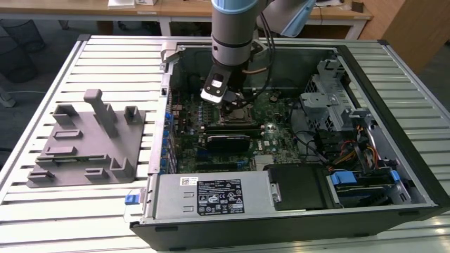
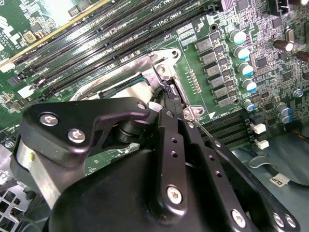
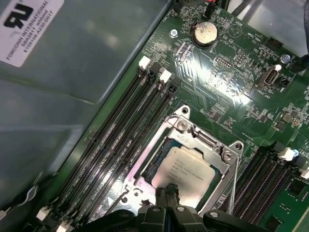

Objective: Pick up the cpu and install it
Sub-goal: 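Close the cpu cover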

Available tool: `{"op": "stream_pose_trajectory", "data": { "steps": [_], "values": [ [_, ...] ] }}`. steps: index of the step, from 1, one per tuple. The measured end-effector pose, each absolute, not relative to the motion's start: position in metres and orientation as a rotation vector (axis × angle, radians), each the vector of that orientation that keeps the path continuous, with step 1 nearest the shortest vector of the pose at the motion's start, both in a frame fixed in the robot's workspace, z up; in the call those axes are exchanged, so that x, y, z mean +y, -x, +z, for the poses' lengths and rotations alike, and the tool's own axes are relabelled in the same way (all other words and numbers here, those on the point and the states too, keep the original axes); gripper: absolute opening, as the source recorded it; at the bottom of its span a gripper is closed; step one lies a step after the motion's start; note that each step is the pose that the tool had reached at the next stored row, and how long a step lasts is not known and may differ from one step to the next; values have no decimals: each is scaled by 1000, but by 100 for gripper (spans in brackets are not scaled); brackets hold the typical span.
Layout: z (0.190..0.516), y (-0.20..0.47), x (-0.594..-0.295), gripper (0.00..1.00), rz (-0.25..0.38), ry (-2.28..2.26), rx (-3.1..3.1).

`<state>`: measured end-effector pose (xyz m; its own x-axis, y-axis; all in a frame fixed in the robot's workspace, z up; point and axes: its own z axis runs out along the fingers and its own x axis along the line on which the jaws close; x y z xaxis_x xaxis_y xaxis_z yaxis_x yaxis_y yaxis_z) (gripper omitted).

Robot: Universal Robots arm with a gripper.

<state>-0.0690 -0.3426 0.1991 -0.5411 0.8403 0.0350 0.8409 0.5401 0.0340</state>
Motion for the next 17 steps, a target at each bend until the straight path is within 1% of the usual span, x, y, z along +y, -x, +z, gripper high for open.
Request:
{"op": "stream_pose_trajectory", "data": {
  "steps": [12, 17],
  "values": [
    [198, 67, -342, 11, -74, 1498, -2744],
    [204, 67, -342, 11, -74, 1498, -2744]
  ]
}}
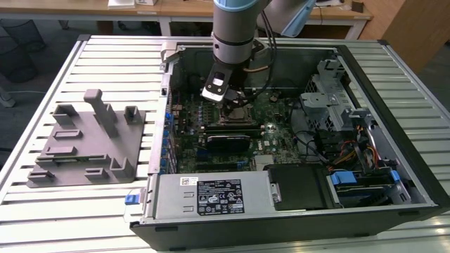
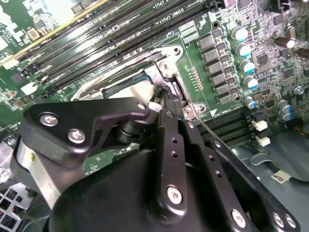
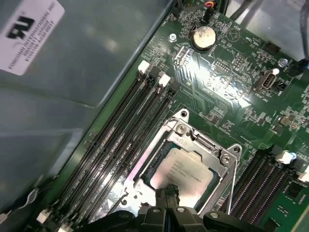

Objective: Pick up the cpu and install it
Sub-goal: 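Close the cpu cover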

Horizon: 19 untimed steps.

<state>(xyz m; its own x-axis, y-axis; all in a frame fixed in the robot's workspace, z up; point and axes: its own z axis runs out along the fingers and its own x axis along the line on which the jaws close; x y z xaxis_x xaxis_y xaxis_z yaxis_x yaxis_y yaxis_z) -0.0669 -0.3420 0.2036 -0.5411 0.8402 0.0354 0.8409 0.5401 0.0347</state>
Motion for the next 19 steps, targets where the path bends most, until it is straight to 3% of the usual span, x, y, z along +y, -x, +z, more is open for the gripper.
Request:
{"op": "stream_pose_trajectory", "data": {
  "steps": [19],
  "values": [
    [216, 51, -344, 11, -73, 1501, -2742]
  ]
}}
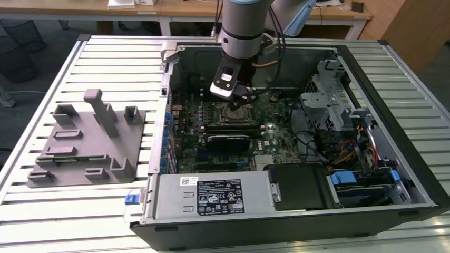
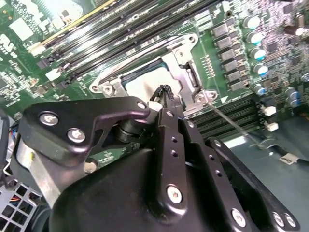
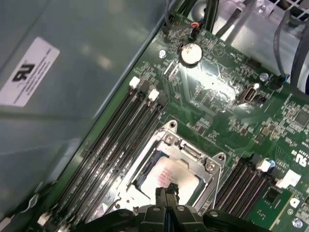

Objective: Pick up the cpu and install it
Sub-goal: 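Close the cpu cover, then install the first cpu locking lever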

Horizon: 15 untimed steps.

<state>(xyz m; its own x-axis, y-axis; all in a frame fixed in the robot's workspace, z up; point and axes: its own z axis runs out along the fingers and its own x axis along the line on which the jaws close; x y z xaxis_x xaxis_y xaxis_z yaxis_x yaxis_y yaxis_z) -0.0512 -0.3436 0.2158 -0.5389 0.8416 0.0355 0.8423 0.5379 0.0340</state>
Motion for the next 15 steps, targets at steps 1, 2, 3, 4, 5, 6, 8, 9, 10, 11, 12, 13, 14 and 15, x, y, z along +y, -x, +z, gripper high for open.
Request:
{"op": "stream_pose_trajectory", "data": {
  "steps": [1, 2, 3, 4, 5, 6, 8, 9, 10, 11, 12, 13, 14, 15],
  "values": [
    [216, 51, -344, 11, -74, 1501, -2742],
    [216, 49, -344, 11, -74, 1501, -2742],
    [216, 48, -344, 11, -73, 1501, -2742],
    [216, 47, -344, 11, -73, 1501, -2742],
    [216, 47, -344, 11, -74, 1501, -2742],
    [216, 47, -344, 11, -74, 1501, -2742],
    [216, 46, -344, 11, -73, 1501, -2742],
    [216, 46, -344, 11, -74, 1501, -2742],
    [216, 46, -344, 11, -74, 1501, -2742],
    [216, 46, -344, 11, -74, 1501, -2742],
    [216, 46, -344, 11, -74, 1501, -2742],
    [216, 46, -344, 11, -74, 1501, -2742],
    [216, 46, -344, 11, -74, 1501, -2742],
    [216, 46, -344, 11, -74, 1501, -2742]
  ]
}}
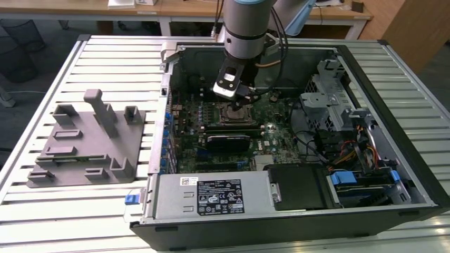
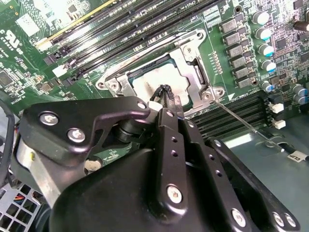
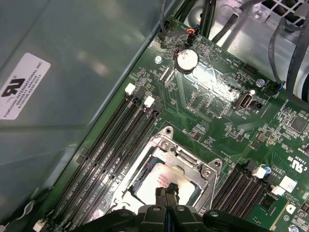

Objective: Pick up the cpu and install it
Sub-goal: 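Install the first cpu locking lever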

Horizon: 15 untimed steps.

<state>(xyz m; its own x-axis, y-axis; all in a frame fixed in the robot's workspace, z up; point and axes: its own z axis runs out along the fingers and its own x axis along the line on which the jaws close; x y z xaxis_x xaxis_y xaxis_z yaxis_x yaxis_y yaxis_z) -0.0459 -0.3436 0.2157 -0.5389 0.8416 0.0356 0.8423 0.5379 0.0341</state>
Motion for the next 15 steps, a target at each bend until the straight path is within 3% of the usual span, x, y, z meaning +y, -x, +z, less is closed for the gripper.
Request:
{"op": "stream_pose_trajectory", "data": {
  "steps": [15],
  "values": [
    [229, 46, -344, 11, -74, 1501, -2742]
  ]
}}
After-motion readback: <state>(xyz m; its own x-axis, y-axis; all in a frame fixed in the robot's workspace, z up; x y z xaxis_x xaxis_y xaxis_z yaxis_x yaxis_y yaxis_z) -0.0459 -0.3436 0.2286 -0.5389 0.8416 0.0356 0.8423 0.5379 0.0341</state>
